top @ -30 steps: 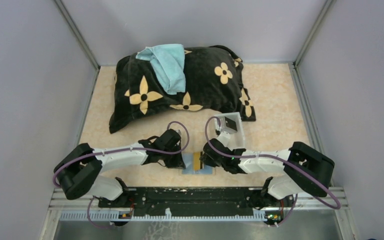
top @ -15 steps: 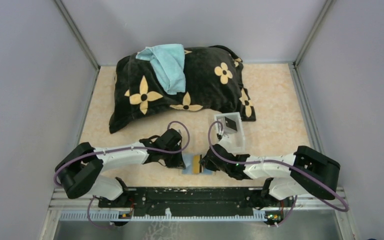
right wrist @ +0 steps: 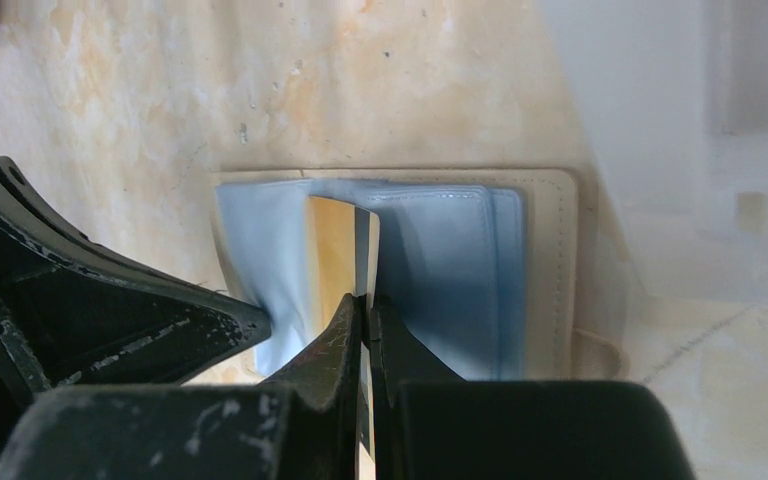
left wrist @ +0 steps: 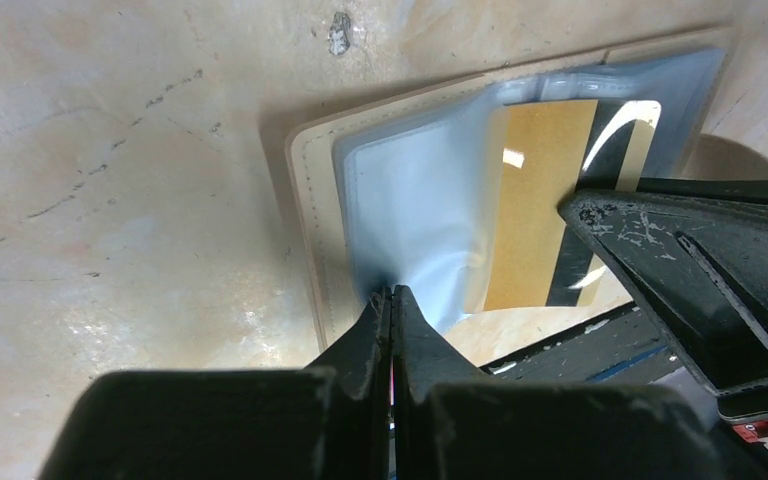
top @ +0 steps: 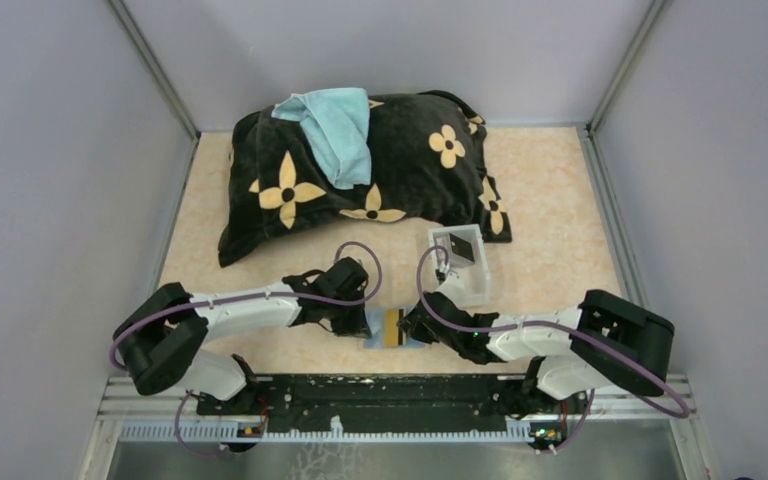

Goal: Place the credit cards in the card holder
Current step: Insert the credit card into the card holder.

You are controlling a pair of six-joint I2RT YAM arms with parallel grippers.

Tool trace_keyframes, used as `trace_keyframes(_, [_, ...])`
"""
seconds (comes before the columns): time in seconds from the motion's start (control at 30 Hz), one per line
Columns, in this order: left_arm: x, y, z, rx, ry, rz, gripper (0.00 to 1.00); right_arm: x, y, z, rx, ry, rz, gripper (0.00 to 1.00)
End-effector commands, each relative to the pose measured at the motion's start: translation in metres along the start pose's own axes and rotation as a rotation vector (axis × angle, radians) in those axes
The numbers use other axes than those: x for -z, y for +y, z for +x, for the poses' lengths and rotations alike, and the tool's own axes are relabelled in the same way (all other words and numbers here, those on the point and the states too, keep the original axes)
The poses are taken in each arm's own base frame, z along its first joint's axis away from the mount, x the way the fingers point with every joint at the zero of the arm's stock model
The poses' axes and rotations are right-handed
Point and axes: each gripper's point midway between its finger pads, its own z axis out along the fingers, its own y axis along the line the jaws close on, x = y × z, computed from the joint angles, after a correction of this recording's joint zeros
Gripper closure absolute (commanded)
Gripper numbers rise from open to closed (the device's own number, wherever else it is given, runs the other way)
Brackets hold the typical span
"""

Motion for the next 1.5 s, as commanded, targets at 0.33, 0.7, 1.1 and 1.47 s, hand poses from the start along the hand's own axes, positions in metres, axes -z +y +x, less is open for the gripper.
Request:
trace_keyframes(0.33, [0.004,0.098,0.055,-0.052,0.166,-0.385,0.98,-0.01,-0.031,0.037,0.095,0.128,0.099,1.0])
trace_keyframes(0.7, [0.045,0.076,0.022,0.02,-0.014,-0.354,0.64,-0.01,-0.046,0.043,0.127,0.151,0.158,1.0])
trace_keyframes(1.1, [0.042,0.07,0.021,0.058,-0.049,-0.29,0.62,-0.01,-0.047,0.046,0.157,0.168,0.183,1.0])
trace_keyframes(1.47, [0.013,0.071,0.027,0.027,-0.012,-0.272,0.79,-0.005,-0.052,0.049,0.207,0.189,0.265,1.0])
